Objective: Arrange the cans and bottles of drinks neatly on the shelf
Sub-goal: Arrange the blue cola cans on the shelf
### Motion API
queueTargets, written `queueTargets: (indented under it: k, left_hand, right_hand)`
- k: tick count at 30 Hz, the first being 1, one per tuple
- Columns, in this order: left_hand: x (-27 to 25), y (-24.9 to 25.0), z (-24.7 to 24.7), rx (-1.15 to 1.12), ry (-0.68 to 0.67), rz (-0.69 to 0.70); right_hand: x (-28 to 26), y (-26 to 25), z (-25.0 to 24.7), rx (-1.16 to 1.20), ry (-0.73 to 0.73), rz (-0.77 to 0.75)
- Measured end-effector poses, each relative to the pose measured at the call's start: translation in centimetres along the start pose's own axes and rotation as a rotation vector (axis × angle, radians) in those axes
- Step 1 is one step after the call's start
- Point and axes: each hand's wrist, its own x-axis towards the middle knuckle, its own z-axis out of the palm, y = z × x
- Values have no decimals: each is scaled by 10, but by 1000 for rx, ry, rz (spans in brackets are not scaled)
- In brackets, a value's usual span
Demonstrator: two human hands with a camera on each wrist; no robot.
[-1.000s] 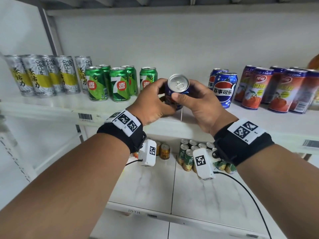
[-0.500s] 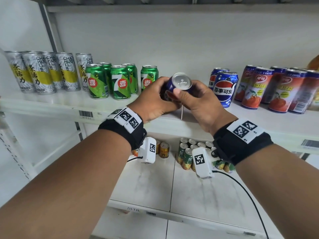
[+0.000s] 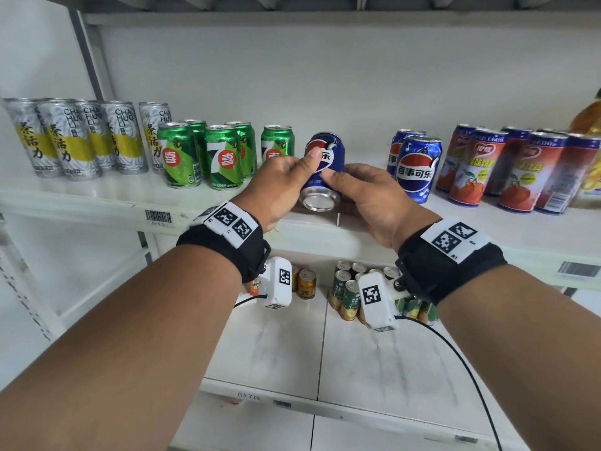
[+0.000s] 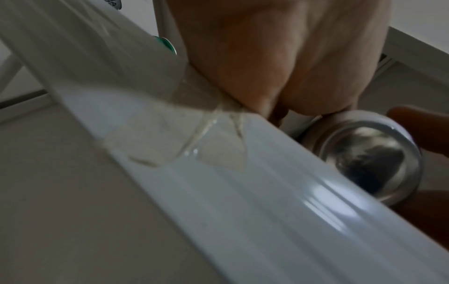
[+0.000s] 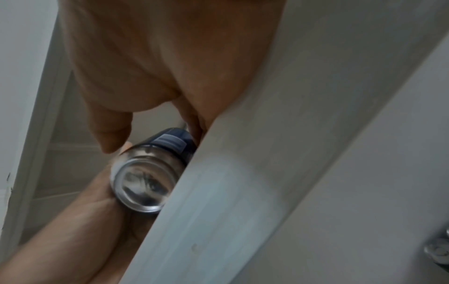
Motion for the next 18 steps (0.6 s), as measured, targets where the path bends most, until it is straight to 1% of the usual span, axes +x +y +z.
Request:
queueTargets:
  k: [2,3,6,9,12,18]
  left_hand:
    - [-2,2,1,24,-1,12]
    - [-3,3,2,-4,-14,2]
    - [-3,6,2,-209,-100,-57]
    - [-2,4,4,-143,-150,-43]
    - [-1,0,6,-86,-151,-28]
    - [-2,-2,3,-63,-189,-3]
  right_hand:
    - [0,0,-1,-8,-4,7]
    - [1,0,-1,1,0,8]
    - [-1,0,-4,87,45,18]
    - [-1,-1,-6,124,107,11]
    - [0,-1,-5,121,149,0]
    - [-2,-3,-1,162,153,20]
